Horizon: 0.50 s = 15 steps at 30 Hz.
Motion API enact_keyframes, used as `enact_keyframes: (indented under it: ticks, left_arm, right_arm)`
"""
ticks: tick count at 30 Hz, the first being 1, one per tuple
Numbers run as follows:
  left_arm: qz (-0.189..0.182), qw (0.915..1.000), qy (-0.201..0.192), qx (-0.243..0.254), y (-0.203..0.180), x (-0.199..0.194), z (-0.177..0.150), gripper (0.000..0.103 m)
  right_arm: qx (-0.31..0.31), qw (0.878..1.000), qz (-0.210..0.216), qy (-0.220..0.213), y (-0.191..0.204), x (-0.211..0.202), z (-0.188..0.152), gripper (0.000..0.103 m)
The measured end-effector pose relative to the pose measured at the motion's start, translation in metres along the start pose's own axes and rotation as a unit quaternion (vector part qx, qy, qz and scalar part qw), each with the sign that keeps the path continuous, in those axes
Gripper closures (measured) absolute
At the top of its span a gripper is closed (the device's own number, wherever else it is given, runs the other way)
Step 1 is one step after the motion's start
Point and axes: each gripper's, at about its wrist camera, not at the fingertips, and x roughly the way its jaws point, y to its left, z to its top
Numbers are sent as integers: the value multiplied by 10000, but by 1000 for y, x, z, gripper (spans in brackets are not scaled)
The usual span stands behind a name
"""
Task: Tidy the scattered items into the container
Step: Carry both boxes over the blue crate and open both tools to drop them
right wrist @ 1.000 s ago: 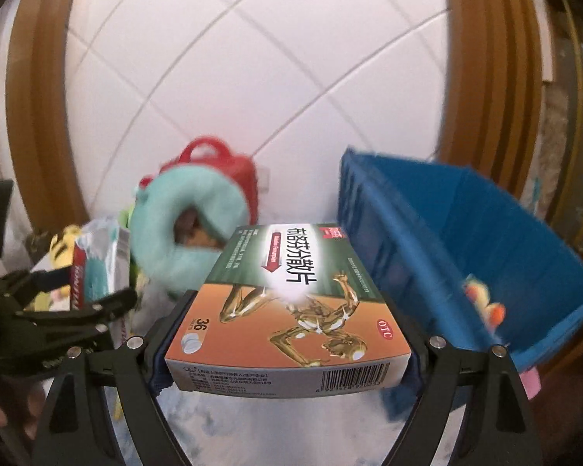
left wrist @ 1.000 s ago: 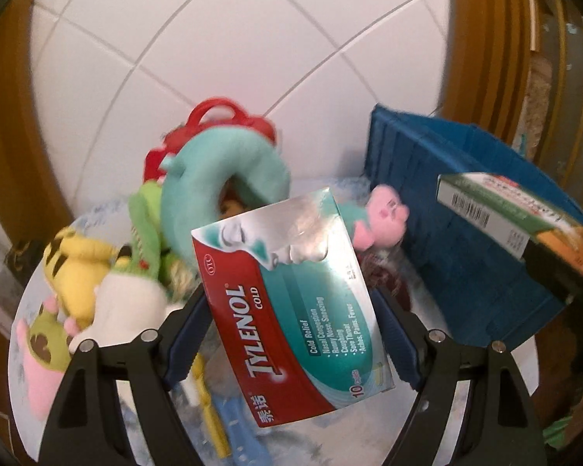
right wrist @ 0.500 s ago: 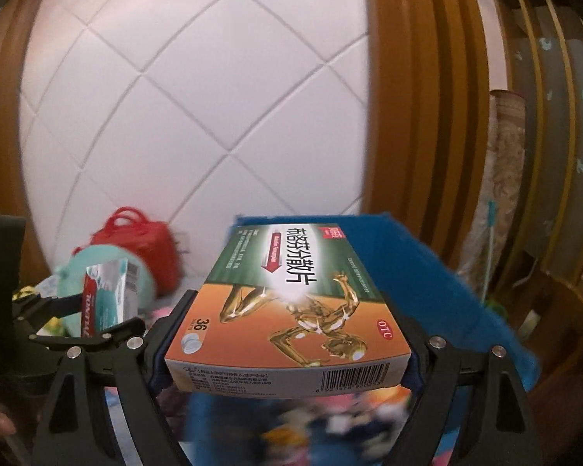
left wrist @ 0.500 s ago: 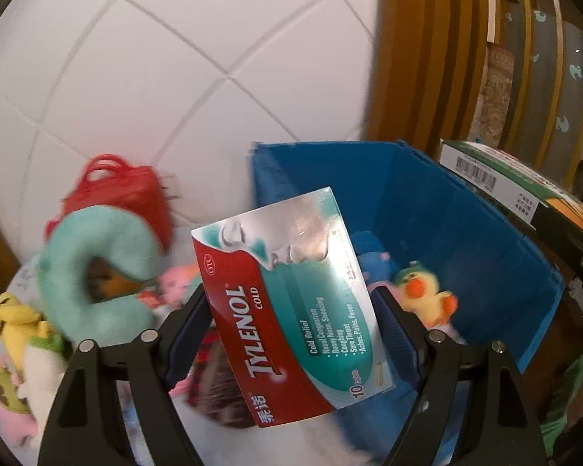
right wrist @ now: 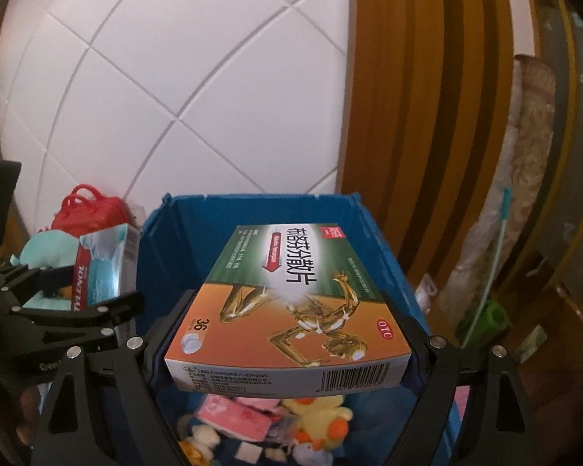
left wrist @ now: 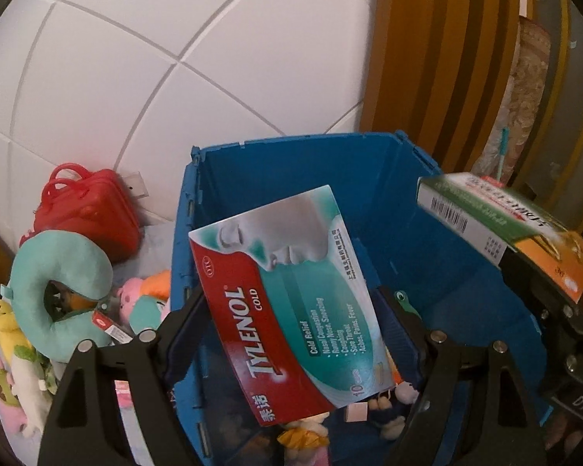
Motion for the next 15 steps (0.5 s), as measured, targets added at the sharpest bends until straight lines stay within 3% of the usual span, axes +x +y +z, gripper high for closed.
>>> enact_keyframes:
  ticks: [2,4,15]
  left_arm:
    - [39,10000,60,-12,-2,6,2,12]
    - [77,9999,100,-29,-2,11,2,4]
    - [98,9998,183,41,9,12,-8,3]
  right_arm:
    - [12,10000,-14,12,-2,2,-1,15]
    - [24,10000,-28,24,-4,4,-1,4]
    - [74,9998,-149,62,-10,6,-6,0]
